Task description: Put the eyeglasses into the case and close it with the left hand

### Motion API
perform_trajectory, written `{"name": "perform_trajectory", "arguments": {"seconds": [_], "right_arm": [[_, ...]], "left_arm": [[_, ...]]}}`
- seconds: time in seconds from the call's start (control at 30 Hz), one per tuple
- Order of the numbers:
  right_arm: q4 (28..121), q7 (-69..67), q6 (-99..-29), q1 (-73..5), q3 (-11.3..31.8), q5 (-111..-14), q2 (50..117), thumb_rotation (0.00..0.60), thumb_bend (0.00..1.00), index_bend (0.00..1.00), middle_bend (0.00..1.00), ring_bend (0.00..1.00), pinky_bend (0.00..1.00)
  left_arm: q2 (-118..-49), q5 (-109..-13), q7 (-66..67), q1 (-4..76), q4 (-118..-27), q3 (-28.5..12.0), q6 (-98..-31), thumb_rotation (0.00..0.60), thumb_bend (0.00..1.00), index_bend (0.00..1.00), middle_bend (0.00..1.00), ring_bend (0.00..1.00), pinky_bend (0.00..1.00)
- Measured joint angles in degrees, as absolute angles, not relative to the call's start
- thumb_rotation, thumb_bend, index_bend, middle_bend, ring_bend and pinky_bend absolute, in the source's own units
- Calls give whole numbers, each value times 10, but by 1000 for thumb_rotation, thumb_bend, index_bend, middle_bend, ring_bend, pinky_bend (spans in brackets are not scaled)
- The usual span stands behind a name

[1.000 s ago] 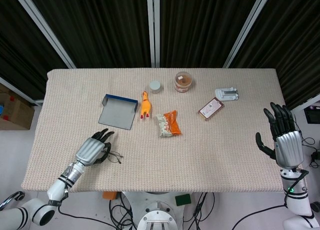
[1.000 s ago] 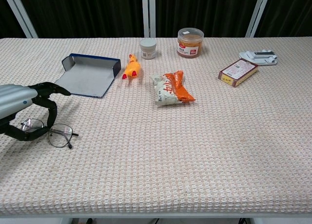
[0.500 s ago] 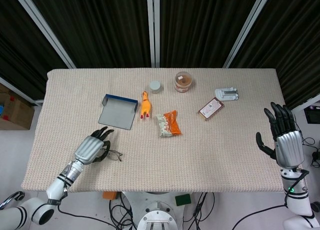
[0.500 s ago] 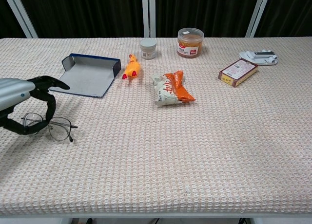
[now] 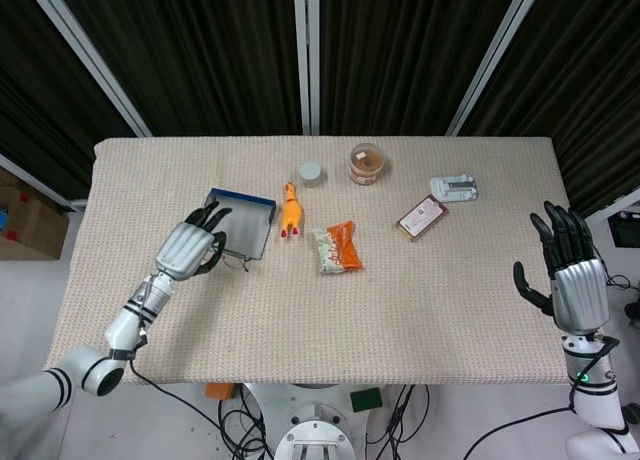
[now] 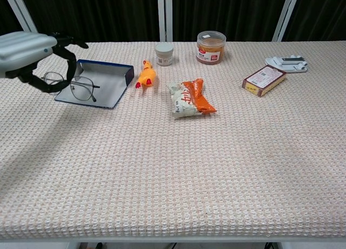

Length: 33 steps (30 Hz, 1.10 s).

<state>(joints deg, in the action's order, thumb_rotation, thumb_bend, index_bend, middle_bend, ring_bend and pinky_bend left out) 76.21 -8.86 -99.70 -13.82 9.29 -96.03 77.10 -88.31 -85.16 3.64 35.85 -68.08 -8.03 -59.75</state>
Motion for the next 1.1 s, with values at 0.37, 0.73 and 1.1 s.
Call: {"name": "perform_trajectory", "arguments": {"seconds": [0.37,0.73,1.1], "right_arm": [[754,-94,-992,-138,95,-951,773,600,505,0,0,0,0],[746,-103,-994,-137,95,-948,774,600,512,0,0,0,0],[738,-111,-991,-137,97,-943,773,600,519,0,0,0,0]], "left_arm": [[-981,-786,54,435,-512,-124,-518,600,394,607,21,0,139],[-1057,-766,20,489,-361,-128,-457,600,394,615,20,0,137],[-1104,-770,-35,519,-274,-119,-437,600,392,630,20,0,135]]}}
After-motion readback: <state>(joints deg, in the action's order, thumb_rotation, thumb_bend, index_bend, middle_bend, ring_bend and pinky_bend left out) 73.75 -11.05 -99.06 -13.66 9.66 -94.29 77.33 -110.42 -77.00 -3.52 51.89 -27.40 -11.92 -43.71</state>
